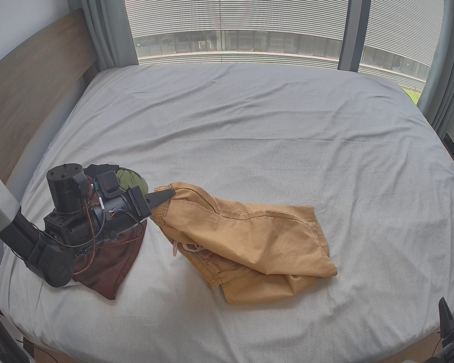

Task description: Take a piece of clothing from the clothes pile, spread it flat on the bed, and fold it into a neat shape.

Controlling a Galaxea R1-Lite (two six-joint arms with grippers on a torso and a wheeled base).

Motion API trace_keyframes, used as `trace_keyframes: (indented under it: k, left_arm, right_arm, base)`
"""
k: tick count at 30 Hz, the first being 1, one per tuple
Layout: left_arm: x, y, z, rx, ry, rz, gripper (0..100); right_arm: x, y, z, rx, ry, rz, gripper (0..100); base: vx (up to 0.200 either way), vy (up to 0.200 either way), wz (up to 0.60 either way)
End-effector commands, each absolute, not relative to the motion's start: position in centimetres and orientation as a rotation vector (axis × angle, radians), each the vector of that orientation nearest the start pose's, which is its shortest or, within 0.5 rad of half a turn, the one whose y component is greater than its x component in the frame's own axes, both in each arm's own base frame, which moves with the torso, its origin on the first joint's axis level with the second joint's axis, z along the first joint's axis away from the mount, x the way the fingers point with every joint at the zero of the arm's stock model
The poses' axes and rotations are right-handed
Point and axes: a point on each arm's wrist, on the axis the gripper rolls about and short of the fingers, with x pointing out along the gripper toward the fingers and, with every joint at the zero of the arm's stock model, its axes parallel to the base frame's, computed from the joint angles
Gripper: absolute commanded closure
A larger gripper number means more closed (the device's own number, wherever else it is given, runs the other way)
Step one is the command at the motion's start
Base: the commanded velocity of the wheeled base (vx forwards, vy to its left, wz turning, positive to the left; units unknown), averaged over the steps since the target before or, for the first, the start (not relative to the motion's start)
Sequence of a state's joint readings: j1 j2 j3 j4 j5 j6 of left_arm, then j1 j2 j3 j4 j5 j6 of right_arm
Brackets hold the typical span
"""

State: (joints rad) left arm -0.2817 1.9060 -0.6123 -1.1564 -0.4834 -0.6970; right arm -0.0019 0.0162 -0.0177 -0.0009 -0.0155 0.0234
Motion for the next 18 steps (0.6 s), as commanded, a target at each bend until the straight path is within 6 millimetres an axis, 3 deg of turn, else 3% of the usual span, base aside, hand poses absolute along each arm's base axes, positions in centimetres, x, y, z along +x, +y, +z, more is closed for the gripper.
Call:
trace_keyframes:
  k: [1,12,16,18]
  left_arm:
    - [30.4,-9.6,11.8,-0.673,0.407,-0.669,100]
    - [30.8,-8.9,11.3,-0.635,0.399,-0.647,100]
    - [31.4,-9.3,10.0,-0.582,0.396,-0.649,100]
    - [31.5,-9.3,9.8,-0.578,0.384,-0.645,100]
  right_arm:
    - [-2.2,0.0,7.6,0.024,0.009,-0.02,0]
    - [-2.2,0.0,7.6,0.023,0.007,-0.02,0]
    - [-2.2,0.0,7.6,0.023,0.006,-0.022,0]
    - [-2.5,0.0,8.7,0.034,-0.049,-0.016,0]
  base:
    - [0.0,0.0,0.0]
    - [0.0,0.0,0.0]
    - [0.0,0.0,0.0]
    - [0.0,0.0,0.0]
